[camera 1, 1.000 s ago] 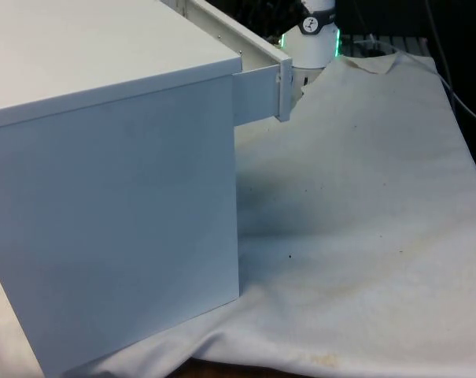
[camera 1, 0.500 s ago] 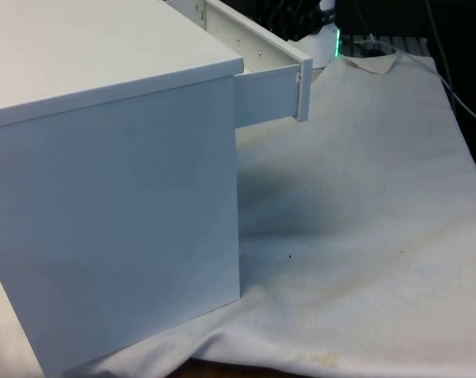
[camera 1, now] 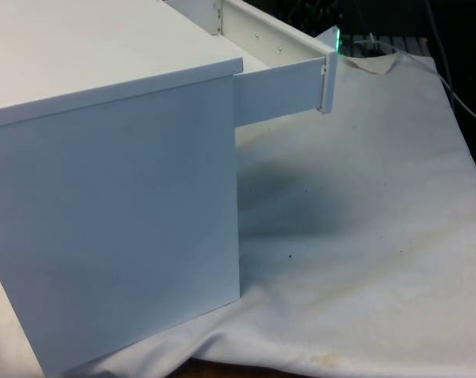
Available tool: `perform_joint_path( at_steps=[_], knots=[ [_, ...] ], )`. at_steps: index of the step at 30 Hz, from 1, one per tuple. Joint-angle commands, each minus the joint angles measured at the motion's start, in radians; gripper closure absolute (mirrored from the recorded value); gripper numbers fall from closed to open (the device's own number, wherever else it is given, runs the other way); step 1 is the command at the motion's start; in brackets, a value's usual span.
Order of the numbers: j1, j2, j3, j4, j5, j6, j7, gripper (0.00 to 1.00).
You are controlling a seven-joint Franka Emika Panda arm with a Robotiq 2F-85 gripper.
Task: Open the drawer, then close it.
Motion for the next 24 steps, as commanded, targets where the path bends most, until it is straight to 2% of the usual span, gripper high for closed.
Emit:
perform_joint_path(
  at_steps=[1, 3, 4, 5, 12, 13, 14, 21, 22, 23, 24],
  knots=[
    [0.006, -0.022, 0.003, -0.015, -0.03, -0.008, 0.027, 1.0],
    [0.004, -0.037, 0.013, -0.03, -0.046, -0.012, 0.045, 1.0],
    [0.0, -0.023, 0.014, -0.021, -0.023, -0.007, 0.026, 1.0],
    [0.005, -0.043, 0.018, -0.036, -0.052, -0.014, 0.053, 1.0],
    [0.004, -0.08, 0.049, -0.078, -0.102, -0.023, 0.115, 1.0],
    [0.0, -0.068, 0.048, -0.072, -0.083, -0.016, 0.097, 1.0],
    [0.003, -0.084, 0.052, -0.084, -0.108, -0.024, 0.122, 1.0],
    [0.006, -0.108, 0.077, -0.117, -0.166, -0.03, 0.194, 1.0],
    [0.006, -0.107, 0.079, -0.117, -0.17, -0.03, 0.199, 1.0],
    [-0.001, -0.089, 0.072, -0.103, -0.153, -0.017, 0.179, 1.0],
    [0.006, -0.104, 0.081, -0.114, -0.172, -0.03, 0.203, 1.0]
  ],
)
